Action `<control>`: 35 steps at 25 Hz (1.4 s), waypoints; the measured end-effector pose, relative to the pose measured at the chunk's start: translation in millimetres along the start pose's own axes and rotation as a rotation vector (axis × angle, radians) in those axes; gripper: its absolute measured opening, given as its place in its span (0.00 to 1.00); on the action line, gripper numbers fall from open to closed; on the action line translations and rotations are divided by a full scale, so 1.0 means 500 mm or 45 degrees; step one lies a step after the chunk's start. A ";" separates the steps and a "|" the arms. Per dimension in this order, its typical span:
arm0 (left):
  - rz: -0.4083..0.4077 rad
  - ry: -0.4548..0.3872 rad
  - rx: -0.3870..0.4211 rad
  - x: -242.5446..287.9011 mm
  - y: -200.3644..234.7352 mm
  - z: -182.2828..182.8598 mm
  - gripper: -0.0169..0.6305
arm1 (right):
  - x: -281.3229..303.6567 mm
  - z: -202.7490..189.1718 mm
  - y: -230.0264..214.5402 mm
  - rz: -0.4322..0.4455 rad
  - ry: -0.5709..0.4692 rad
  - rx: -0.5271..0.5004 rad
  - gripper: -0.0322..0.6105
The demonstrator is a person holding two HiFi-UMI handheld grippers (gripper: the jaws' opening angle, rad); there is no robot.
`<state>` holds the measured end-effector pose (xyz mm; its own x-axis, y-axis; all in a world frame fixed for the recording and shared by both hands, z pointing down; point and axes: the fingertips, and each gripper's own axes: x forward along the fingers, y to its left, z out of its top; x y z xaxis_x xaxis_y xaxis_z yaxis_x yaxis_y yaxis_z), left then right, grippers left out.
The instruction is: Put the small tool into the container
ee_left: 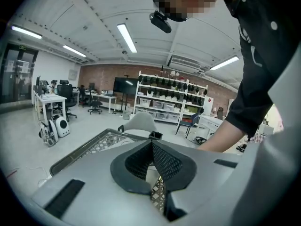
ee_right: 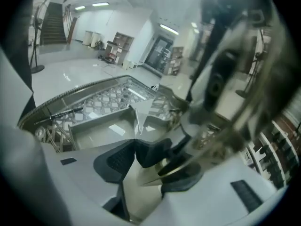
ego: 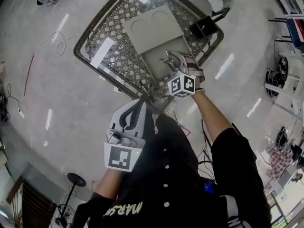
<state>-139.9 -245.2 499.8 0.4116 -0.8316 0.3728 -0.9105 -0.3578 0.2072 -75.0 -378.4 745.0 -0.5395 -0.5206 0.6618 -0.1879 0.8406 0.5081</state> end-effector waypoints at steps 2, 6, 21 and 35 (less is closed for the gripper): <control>0.007 0.022 -0.008 0.008 0.008 -0.015 0.06 | 0.028 -0.018 0.007 0.008 0.064 -0.083 0.36; 0.036 0.047 -0.042 0.011 0.029 -0.039 0.06 | 0.073 -0.046 0.028 0.021 0.177 -0.248 0.36; 0.089 0.086 -0.155 0.006 0.073 -0.077 0.06 | 0.133 -0.062 0.036 -0.062 0.308 -0.606 0.35; 0.057 0.065 -0.142 -0.004 0.031 -0.077 0.06 | 0.097 -0.106 0.042 0.114 0.510 -0.698 0.48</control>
<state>-153.5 -232.7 537.0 0.3743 -0.8222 0.4289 -0.9193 -0.2685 0.2877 -61.6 -393.6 817.0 -0.1685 -0.5567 0.8134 0.3429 0.7406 0.5779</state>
